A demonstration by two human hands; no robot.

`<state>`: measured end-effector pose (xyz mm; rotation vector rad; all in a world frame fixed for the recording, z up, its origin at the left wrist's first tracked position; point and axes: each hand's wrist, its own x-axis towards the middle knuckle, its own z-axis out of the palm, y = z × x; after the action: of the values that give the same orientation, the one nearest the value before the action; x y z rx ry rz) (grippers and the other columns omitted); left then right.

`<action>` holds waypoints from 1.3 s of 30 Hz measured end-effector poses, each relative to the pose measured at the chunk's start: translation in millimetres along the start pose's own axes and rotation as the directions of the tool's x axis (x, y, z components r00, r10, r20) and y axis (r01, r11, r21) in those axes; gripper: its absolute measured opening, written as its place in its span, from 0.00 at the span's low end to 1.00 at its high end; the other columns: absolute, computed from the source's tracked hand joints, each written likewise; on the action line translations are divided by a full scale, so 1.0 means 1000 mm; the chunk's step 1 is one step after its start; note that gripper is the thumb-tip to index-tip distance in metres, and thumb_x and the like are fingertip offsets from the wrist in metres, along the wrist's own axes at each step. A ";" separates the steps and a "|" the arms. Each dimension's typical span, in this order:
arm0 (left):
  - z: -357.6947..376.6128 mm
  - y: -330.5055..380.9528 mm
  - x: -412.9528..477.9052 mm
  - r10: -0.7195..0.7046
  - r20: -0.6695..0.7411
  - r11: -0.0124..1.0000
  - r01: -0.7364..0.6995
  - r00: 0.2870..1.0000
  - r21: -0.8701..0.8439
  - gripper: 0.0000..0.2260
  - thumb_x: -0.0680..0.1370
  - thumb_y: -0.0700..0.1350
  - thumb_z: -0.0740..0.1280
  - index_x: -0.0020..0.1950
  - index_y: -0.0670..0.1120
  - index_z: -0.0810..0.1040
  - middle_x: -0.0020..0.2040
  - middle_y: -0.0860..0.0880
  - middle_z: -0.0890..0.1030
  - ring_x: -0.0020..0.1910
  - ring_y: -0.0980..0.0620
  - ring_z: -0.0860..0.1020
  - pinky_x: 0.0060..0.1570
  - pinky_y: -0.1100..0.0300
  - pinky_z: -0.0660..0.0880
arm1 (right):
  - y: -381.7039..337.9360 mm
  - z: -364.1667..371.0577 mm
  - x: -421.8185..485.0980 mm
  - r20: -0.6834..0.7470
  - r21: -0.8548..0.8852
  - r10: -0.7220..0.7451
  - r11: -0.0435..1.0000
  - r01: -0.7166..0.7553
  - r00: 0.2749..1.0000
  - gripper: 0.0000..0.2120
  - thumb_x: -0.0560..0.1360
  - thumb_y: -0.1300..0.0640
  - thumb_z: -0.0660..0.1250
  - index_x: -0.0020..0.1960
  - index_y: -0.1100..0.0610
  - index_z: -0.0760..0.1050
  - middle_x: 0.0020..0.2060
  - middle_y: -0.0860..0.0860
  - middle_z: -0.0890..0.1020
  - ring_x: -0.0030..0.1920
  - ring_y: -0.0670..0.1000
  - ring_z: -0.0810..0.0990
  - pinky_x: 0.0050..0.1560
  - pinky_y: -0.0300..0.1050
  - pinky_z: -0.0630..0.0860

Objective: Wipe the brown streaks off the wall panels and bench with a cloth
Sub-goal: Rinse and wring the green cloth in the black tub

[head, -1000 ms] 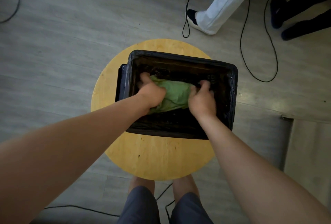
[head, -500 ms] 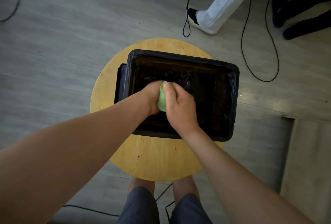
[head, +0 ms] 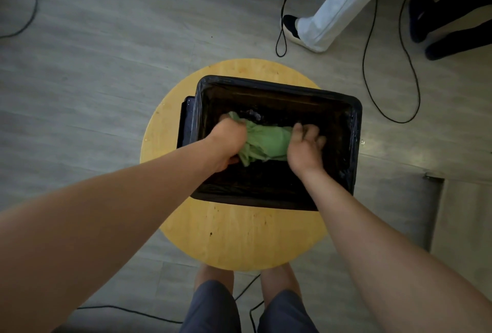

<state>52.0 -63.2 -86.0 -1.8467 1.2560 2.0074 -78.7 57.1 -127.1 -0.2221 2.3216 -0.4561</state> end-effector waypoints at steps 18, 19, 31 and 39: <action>-0.012 -0.010 0.008 0.203 -0.077 0.828 -0.129 0.976 0.546 0.32 0.79 0.36 0.64 0.80 0.46 0.53 0.62 0.36 0.76 0.54 0.35 0.80 0.55 0.41 0.81 | -0.020 -0.003 -0.004 -0.105 -0.126 -0.079 0.990 0.065 0.991 0.21 0.87 0.43 0.49 0.73 0.53 0.62 0.57 0.61 0.79 0.55 0.65 0.80 0.46 0.51 0.69; -0.011 -0.009 0.005 0.156 -0.078 0.867 -0.098 0.985 0.489 0.28 0.79 0.38 0.63 0.77 0.48 0.57 0.62 0.38 0.74 0.55 0.37 0.79 0.55 0.41 0.81 | -0.022 0.003 -0.008 -0.034 -0.139 -0.066 0.988 0.060 0.997 0.22 0.86 0.41 0.48 0.75 0.51 0.59 0.61 0.62 0.76 0.56 0.65 0.79 0.48 0.52 0.70; 0.003 -0.008 0.014 -0.164 0.251 0.922 0.238 0.954 -0.304 0.12 0.83 0.49 0.64 0.46 0.45 0.82 0.38 0.45 0.85 0.37 0.48 0.84 0.40 0.55 0.79 | -0.042 0.016 -0.079 0.184 0.360 -0.388 0.882 0.305 0.903 0.21 0.86 0.43 0.57 0.41 0.53 0.78 0.36 0.48 0.82 0.39 0.44 0.82 0.42 0.45 0.78; 0.014 -0.004 0.002 -0.118 0.136 0.922 0.159 0.984 -0.354 0.13 0.85 0.39 0.56 0.58 0.37 0.80 0.55 0.37 0.82 0.57 0.37 0.81 0.58 0.47 0.80 | -0.036 0.034 -0.043 -0.039 -0.253 -0.518 0.832 0.493 0.854 0.28 0.87 0.42 0.45 0.43 0.53 0.78 0.36 0.54 0.82 0.37 0.58 0.82 0.36 0.51 0.78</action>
<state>43.6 -52.8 -90.9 -1.8717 0.7350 2.3487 -23.1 27.2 -108.0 -0.9713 2.4050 -0.4545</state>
